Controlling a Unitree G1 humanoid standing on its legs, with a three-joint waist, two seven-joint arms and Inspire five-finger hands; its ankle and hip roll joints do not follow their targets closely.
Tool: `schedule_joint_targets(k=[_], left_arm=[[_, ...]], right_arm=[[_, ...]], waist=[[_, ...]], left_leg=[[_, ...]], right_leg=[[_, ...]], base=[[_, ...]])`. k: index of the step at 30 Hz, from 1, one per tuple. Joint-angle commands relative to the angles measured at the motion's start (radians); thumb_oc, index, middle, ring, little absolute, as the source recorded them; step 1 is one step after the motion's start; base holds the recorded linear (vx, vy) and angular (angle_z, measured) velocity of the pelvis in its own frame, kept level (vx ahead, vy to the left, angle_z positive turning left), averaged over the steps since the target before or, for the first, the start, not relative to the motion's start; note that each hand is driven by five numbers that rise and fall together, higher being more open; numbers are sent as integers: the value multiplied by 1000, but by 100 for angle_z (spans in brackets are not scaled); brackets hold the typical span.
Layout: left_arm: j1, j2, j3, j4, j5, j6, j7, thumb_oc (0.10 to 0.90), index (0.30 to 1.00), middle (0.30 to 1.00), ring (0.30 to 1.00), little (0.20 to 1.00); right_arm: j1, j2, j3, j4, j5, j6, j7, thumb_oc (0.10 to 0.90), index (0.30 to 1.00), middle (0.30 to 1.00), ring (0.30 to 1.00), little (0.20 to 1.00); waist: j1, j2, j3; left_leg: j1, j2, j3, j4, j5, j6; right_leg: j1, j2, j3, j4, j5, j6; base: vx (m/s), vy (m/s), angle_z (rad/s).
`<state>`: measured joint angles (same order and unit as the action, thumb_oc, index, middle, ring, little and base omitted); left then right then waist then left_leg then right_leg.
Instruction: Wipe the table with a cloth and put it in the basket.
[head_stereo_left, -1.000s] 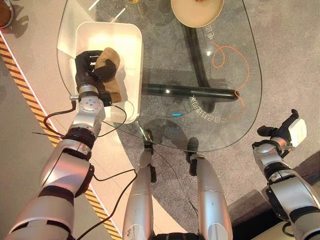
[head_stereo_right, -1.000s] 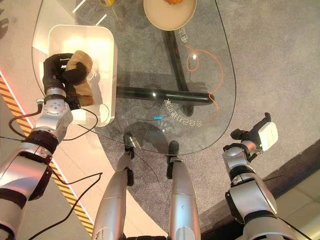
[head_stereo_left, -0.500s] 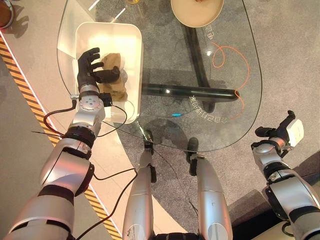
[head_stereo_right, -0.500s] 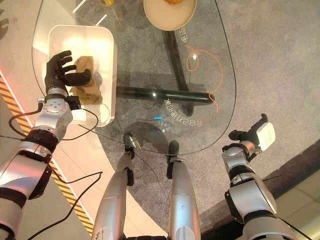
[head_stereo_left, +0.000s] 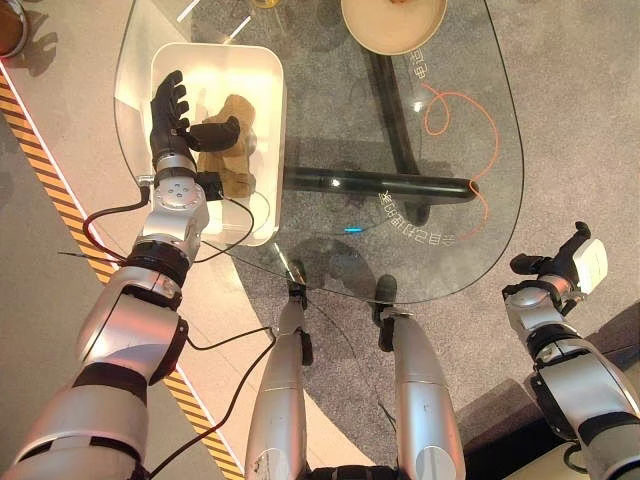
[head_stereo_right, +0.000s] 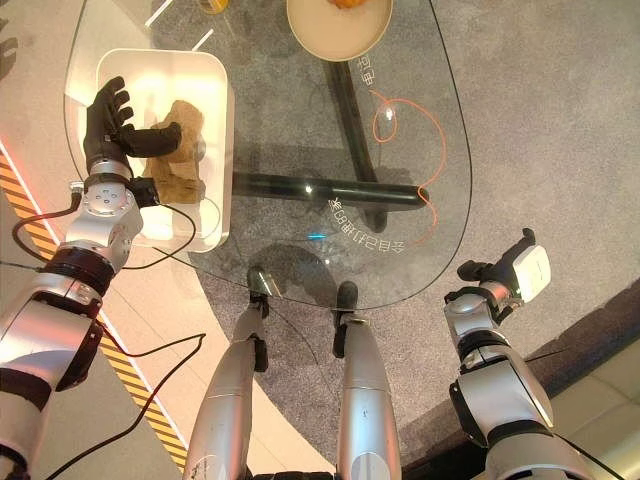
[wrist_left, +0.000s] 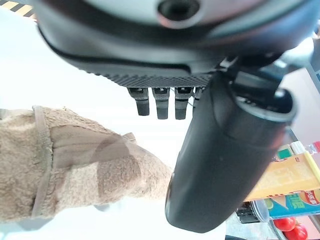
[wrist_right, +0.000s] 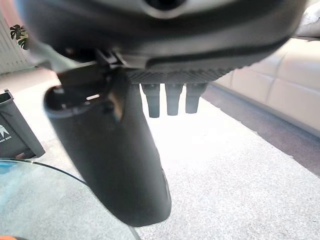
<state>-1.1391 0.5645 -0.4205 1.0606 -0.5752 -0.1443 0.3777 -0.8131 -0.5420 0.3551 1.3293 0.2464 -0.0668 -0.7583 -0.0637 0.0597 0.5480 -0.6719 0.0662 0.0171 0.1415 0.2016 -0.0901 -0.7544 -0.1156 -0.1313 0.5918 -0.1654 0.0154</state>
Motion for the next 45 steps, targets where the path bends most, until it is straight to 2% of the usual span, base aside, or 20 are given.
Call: schedule_joint_targets(k=[1,7,12,15,19,20,24,26,30,31,32,35,37,39,41,45], left_arm=[[-112,79,35,17,3,-94,25,800,900,900,900,900],[-81,94,61,-50,-35,-195,52,800,900,900,900,900],[-14,114,98,-118,-38,-221,60,800,900,900,900,900],[104,128,157,-168,-43,-229,31,800,900,900,900,900],[264,134,226,-206,-27,-223,-18,800,900,900,900,900],[347,127,256,-212,-28,-220,-49,800,900,900,900,900],[455,108,286,-215,-25,-211,-84,800,900,900,900,900],[584,65,316,-205,2,-205,-116,800,900,900,900,900],[756,-5,340,-118,88,-223,-168,800,900,900,900,900],[762,-7,340,-117,90,-223,-168,800,900,900,900,900],[807,-28,345,-87,118,-199,-169,800,900,900,900,900],[886,-48,362,12,174,-189,-198,800,900,900,900,900],[925,-65,364,57,228,-158,-227,800,900,900,900,900],[966,-79,368,95,277,-161,-247,800,900,900,900,900],[992,-95,371,127,257,-137,-259,800,900,900,900,900],[1028,-130,356,196,306,-101,-312,800,900,900,900,900]], right_arm=[[-3,-46,-29,36,12,-13,-34,800,900,900,900,900],[34,-33,-39,30,6,-19,-7,800,900,900,900,900],[87,-10,-47,21,30,-9,15,800,900,900,900,900],[170,16,-62,6,33,-3,42,800,900,900,900,900],[281,27,-90,-6,11,7,106,800,900,900,900,900],[339,37,-103,-10,-9,12,130,800,900,900,900,900],[414,46,-111,-15,-46,19,160,800,900,900,900,900],[498,51,-127,-22,-78,25,202,800,900,900,900,900],[584,83,-130,-16,-134,49,231,800,900,900,900,900],[587,84,-130,-17,-138,52,233,800,900,900,900,900],[612,92,-131,-16,-179,57,247,800,900,900,900,900],[656,105,-132,-6,-207,61,271,800,900,900,900,900],[675,112,-135,-1,-224,65,288,800,900,900,900,900],[690,118,-145,-1,-248,72,305,800,900,900,900,900],[699,122,-148,1,-262,76,319,800,900,900,900,900],[715,141,-148,12,-274,87,343,800,900,900,900,900]], waist=[[-2,-22,-28],[6,-26,-28],[17,-29,-28],[27,-32,-35],[41,-33,-106],[50,-34,-144],[58,-31,-192],[67,-29,-243],[74,-30,-332],[74,-30,-335],[76,-31,-361],[77,-34,-410],[78,-36,-428],[78,-38,-439],[78,-39,-446],[76,-44,-456]], left_leg=[[0,-37,60,162,-199,18],[32,-43,45,149,-204,20],[95,-45,35,113,-193,19],[200,-47,32,61,-189,14],[302,-49,32,-33,-168,10],[353,-52,33,-77,-163,9],[421,-56,29,-133,-153,10],[498,-62,23,-181,-148,13],[597,-59,16,-221,-151,16],[600,-59,16,-222,-152,16],[622,-57,16,-229,-155,16],[662,-50,18,-229,-166,17],[687,-46,21,-229,-175,17],[710,-41,28,-229,-184,17],[724,-37,31,-229,-191,17],[741,-33,36,-229,-197,19]], right_leg=[[23,54,23,-180,101,55],[54,62,31,-193,100,56],[115,60,34,-236,119,66],[222,46,35,-295,128,81],[330,26,34,-383,150,97],[387,16,33,-423,158,105],[467,6,26,-485,175,112],[558,-2,21,-543,190,121],[668,-7,10,-593,203,129],[673,-6,9,-596,203,129],[700,-6,8,-607,205,130],[750,0,8,-621,199,128],[778,2,4,-626,193,125],[802,2,2,-630,190,125],[818,3,1,-634,185,125],[841,2,-6,-641,182,125]], base=[[0,0,0],[-1,-24,0],[-6,-55,1],[15,-26,-5],[96,-6,-5],[110,-9,-4],[95,10,-7],[153,38,7],[187,43,15],[196,35,5],[160,22,5],[179,18,11],[130,4,6],[82,6,-1],[52,7,-1],[15,-6,-2]])
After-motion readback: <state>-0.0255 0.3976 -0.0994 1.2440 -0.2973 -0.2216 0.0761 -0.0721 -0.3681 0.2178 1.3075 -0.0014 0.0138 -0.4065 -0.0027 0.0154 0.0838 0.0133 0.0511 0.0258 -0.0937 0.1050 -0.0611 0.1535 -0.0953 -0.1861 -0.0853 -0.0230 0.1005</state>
